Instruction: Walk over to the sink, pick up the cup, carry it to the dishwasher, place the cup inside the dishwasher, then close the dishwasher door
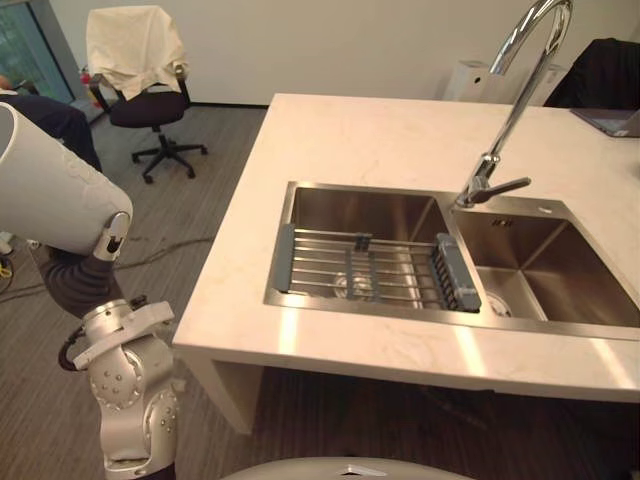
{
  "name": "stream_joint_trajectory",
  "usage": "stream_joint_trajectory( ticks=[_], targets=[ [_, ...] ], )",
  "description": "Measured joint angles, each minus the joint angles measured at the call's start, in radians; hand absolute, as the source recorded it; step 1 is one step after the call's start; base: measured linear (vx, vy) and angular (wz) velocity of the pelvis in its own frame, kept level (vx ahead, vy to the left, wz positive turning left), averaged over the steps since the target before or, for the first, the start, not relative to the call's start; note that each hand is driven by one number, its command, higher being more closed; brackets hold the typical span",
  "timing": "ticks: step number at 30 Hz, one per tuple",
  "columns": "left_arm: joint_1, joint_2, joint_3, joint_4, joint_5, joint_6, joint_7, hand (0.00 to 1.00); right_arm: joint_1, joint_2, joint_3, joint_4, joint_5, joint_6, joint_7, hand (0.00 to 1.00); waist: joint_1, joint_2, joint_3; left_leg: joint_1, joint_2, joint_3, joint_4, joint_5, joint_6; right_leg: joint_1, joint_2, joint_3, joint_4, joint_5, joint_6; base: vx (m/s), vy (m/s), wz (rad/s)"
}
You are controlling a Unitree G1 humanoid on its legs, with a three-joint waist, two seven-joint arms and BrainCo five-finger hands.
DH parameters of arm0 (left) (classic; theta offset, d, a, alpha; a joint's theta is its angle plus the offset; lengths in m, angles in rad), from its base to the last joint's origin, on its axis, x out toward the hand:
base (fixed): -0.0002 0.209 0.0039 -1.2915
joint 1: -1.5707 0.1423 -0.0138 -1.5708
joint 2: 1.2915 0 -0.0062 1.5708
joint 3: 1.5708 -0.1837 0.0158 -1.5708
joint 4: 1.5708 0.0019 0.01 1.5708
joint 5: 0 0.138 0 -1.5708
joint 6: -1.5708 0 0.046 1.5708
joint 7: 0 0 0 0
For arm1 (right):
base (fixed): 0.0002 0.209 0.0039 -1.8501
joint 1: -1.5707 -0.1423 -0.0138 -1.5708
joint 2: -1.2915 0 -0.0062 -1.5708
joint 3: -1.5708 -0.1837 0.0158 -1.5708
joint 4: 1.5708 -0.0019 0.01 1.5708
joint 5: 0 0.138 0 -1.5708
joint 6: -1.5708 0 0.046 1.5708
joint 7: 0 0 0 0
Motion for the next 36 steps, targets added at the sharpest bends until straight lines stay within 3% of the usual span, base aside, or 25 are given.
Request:
stream_joint_trajectory(
  ticks=[3,7,12,20,21,27,30,36],
  targets=[
    [0.006,-0.003,-0.002,0.0,0.0,0.0,-0.004,1.0,-0.017,0.0,0.036,-0.02,-0.107,-0.013,-0.084,0.0,0.001,-0.001,-0.001,0.0,0.0,0.001,0.004,-0.001,0.0,0.001,0.0,0.001,0.0,0.001,-0.001,0.0,0.0,0.0],
    [0.036,-0.003,-0.019,0.0,-0.001,0.001,-0.006,1.0,-0.009,-0.006,0.128,-0.115,-0.245,0.004,-0.217,0.0,0.007,-0.003,-0.002,-0.003,0.003,0.003,0.016,-0.008,-0.001,0.003,0.001,0.003,0.0,0.001,-0.001,0.0,0.002,-0.01],
    [0.069,-0.003,-0.044,0.0,-0.001,0.0,-0.007,1.0,0.012,-0.007,0.193,-0.247,-0.293,0.001,-0.274,0.0,0.007,-0.003,-0.002,-0.004,0.006,0.018,0.022,-0.014,-0.001,-0.005,0.005,0.014,-0.001,0.0,-0.002,-0.01,0.006,-0.07],
    [0.078,-0.004,-0.047,0.0,-0.004,0.0,-0.014,1.0,-0.036,0.027,0.232,-0.362,-0.286,-0.135,-0.274,0.0,0.021,0.003,-0.014,-0.018,0.009,0.032,0.035,-0.02,-0.002,-0.022,0.009,0.028,-0.001,0.003,-0.006,-0.01,0.002,-0.06],
    [0.087,-0.024,-0.048,0.006,-0.015,0.0,-0.055,1.0,-0.059,0.084,0.231,-0.361,-0.231,-0.168,-0.249,0.0,0.041,-0.021,-0.01,-0.018,0.007,0.032,0.032,-0.023,0.002,-0.021,0.006,0.026,-0.002,0.001,-0.003,0.0,0.0,0.0],
    [0.077,-0.025,-0.06,0.029,-0.016,-0.022,-0.054,1.0,-0.055,0.089,0.209,-0.352,-0.191,-0.18,-0.219,0.0,0.036,-0.013,-0.001,-0.006,0.024,0.085,0.06,-0.042,-0.008,-0.028,0.022,0.063,-0.005,0.001,-0.006,-0.01,0.001,-0.21],
    [0.046,-0.023,-0.13,0.072,-0.035,-0.045,-0.058,1.0,-0.048,0.097,0.139,-0.303,-0.07,-0.205,-0.135,0.0,-0.001,-0.021,-0.001,0.001,0.034,0.086,0.049,-0.043,-0.012,-0.018,0.024,0.035,0.0,-0.009,-0.016,-0.01,-0.017,-0.03],
    [0.024,-0.023,-0.165,0.11,-0.077,-0.11,-0.121,1.0,-0.039,0.095,-0.019,-0.124,0.187,-0.268,0.089,0.0,-0.019,-0.019,-0.004,0.024,0.036,0.079,0.029,-0.032,-0.021,0.01,0.025,0.011,0.0,-0.016,-0.009,0.02,0.002,0.11]
  ],
)
